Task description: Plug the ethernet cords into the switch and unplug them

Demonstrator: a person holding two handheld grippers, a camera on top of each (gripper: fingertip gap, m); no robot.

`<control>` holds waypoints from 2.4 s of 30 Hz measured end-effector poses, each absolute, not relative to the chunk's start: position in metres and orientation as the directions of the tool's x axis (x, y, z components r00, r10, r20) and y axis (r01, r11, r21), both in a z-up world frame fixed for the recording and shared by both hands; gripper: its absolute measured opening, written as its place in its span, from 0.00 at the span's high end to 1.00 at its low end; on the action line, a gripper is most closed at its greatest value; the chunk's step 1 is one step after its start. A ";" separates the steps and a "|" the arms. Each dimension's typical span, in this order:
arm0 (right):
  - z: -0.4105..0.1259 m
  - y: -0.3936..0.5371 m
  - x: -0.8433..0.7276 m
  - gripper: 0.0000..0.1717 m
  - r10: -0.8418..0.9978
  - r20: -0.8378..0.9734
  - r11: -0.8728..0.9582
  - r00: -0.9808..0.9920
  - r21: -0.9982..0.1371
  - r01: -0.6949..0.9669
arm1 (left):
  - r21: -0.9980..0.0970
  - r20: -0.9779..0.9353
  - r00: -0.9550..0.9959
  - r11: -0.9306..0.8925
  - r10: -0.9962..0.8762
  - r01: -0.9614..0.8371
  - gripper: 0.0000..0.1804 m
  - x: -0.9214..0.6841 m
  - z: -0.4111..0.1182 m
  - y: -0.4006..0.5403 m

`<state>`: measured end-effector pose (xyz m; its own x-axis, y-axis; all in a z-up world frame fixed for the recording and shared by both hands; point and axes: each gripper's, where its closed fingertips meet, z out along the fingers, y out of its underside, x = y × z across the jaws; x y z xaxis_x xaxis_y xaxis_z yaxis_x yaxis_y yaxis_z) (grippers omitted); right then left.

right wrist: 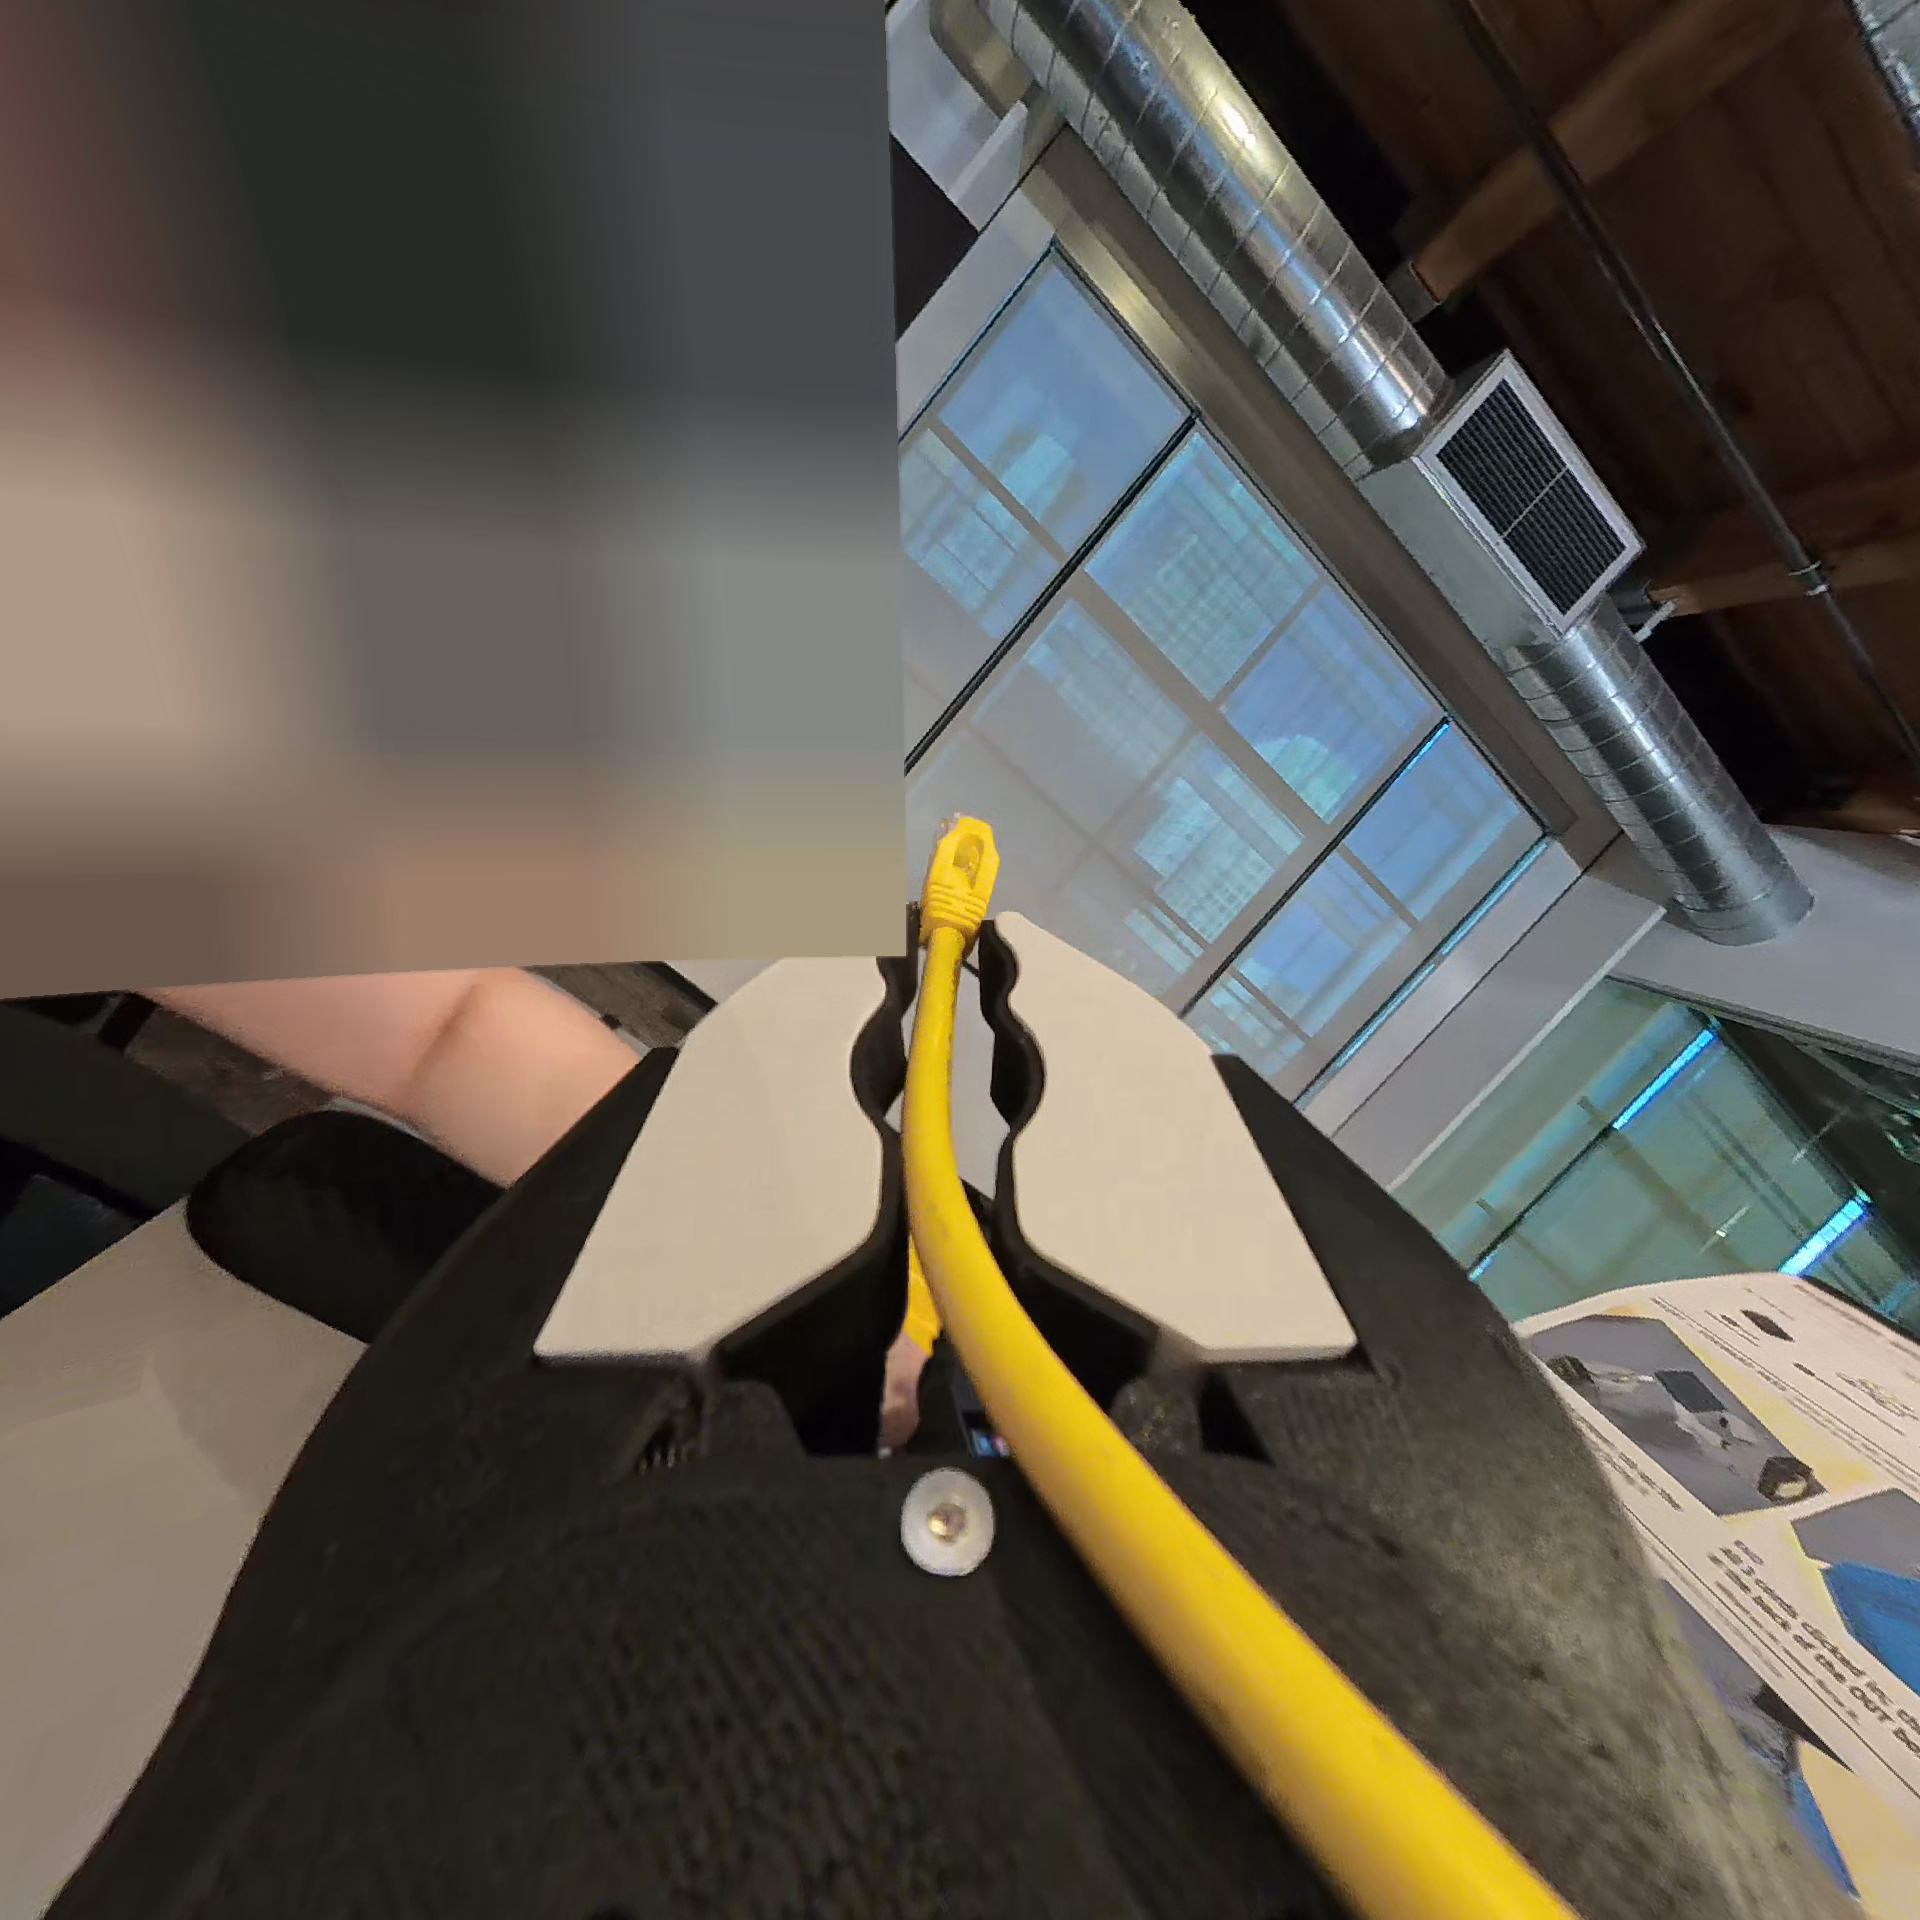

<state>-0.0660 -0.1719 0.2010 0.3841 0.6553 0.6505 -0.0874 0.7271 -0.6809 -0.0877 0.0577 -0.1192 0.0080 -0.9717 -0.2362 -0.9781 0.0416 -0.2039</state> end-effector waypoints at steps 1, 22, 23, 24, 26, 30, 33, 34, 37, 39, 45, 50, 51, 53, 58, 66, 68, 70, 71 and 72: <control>0.201 -0.174 -0.066 0.93 0.663 0.650 0.724 0.371 -0.683 -0.095 | -0.199 -0.221 -0.002 0.047 -0.975 -0.979 0.68 -0.085 -0.122 0.060; 0.201 -0.164 -0.044 0.93 0.652 0.632 0.721 0.419 -0.688 -0.083 | -0.080 -0.104 -0.154 0.163 -0.983 -0.983 0.67 -0.087 -0.156 0.060; 0.201 -0.163 -0.044 0.93 0.652 0.632 0.720 0.418 -0.690 -0.080 | -0.081 -0.096 -0.147 0.155 -0.984 -0.985 0.67 -0.087 -0.157 0.060; 0.200 -0.162 -0.044 0.93 0.655 0.630 0.717 0.418 -0.693 -0.079 | -0.083 -0.084 -0.139 0.146 -0.987 -0.986 0.67 -0.087 -0.157 0.060; 0.198 -0.158 -0.046 0.93 0.662 0.624 0.708 0.415 -0.703 -0.073 | -0.091 -0.048 -0.121 0.125 -0.991 -0.988 0.66 -0.086 -0.158 0.058; 0.190 -0.145 -0.052 0.94 0.675 0.613 0.685 0.411 -0.727 -0.041 | -0.127 -0.007 -0.116 0.116 -0.993 -0.985 0.66 -0.085 -0.160 0.056; 0.186 -0.140 -0.057 0.94 0.680 0.612 0.675 0.405 -0.738 -0.018 | -0.134 -0.017 -0.109 0.111 -0.994 -0.985 0.67 -0.086 -0.159 0.056; 0.185 -0.139 -0.058 0.94 0.679 0.614 0.673 0.403 -0.740 -0.008 | -0.134 -0.027 -0.104 0.106 -0.994 -0.985 0.67 -0.086 -0.159 0.056; 0.181 -0.136 -0.062 0.93 0.676 0.619 0.667 0.400 -0.745 0.024 | -0.123 -0.099 -0.108 0.120 -0.989 -0.985 0.67 -0.089 -0.154 0.059; 0.178 -0.132 -0.064 0.93 0.676 0.621 0.660 0.398 -0.750 0.049 | -0.179 -0.092 -0.097 0.112 -0.991 -0.977 0.67 -0.085 -0.142 0.052; 0.163 -0.120 -0.058 0.94 0.702 0.604 0.610 0.377 -0.783 0.120 | -0.446 -0.072 -0.128 0.147 -0.989 -0.883 0.67 -0.075 -0.077 0.036; 0.130 -0.098 -0.051 0.94 0.782 0.511 0.453 0.356 -0.859 0.239 | -0.678 -0.094 -0.320 0.296 -0.943 -0.673 0.67 -0.090 -0.022 0.012; 0.120 -0.092 -0.053 0.94 0.801 0.490 0.413 0.345 -0.868 0.276 | -0.714 -0.104 -0.358 0.320 -0.928 -0.623 0.67 -0.094 -0.013 0.005; 0.100 -0.081 -0.061 0.93 0.824 0.467 0.354 0.321 -0.867 0.351 | -0.739 -0.137 -0.413 0.370 -0.900 -0.563 0.67 -0.106 -0.003 -0.004; 0.065 -0.061 -0.089 0.94 0.860 0.428 0.263 0.277 -0.838 0.478 | -0.726 -0.210 -0.466 0.456 -0.860 -0.514 0.67 -0.122 0.008 -0.016; 0.058 -0.055 -0.093 0.94 0.835 0.434 0.178 0.337 -0.793 0.582 | -0.700 -0.212 -0.449 0.456 -0.868 -0.550 0.67 -0.125 0.000 -0.009; 0.059 -0.054 -0.086 0.94 0.827 0.426 0.151 0.365 -0.796 0.587 | -0.709 -0.201 -0.440 0.440 -0.875 -0.552 0.67 -0.126 0.001 -0.007; 0.064 -0.052 -0.078 0.94 0.823 0.407 0.143 0.396 -0.823 0.549 | -0.711 -0.184 -0.435 0.425 -0.881 -0.561 0.67 -0.126 -0.001 -0.005; 0.067 -0.053 -0.075 0.94 0.823 0.402 0.152 0.402 -0.837 0.526 | -0.710 -0.179 -0.437 0.423 -0.881 -0.563 0.67 -0.126 -0.003 -0.005; 0.071 -0.056 -0.074 0.94 0.829 0.399 0.175 0.393 -0.851 0.496 | -0.708 -0.177 -0.436 0.421 -0.883 -0.567 0.67 -0.126 -0.004 -0.004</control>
<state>-0.0742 -0.0565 0.0714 0.3926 0.8288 0.3988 0.4957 0.1745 -0.8508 -0.1257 -0.0043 -0.0041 -0.4358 -0.8826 -0.1766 -0.5666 0.4214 -0.7081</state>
